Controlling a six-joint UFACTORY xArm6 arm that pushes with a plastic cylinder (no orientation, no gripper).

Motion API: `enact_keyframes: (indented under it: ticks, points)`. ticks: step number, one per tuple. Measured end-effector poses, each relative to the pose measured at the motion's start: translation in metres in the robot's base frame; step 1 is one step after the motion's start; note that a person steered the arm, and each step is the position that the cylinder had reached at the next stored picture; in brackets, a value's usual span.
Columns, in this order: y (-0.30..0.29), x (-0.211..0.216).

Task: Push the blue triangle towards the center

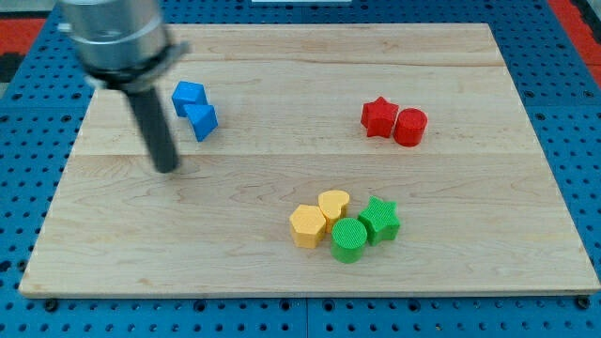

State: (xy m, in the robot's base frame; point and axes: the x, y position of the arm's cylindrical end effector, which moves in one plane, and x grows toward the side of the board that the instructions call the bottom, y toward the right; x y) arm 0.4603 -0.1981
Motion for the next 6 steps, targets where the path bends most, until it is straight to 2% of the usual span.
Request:
enact_keyframes:
  ticks: [1, 2, 3, 4, 5, 6]
  points:
    - [-0.011, -0.050]
    - [0.016, -0.065]
    - [0.125, -0.055]
    - [0.174, -0.055]
    - [0.103, -0.066]
    - [0.120, -0.096]
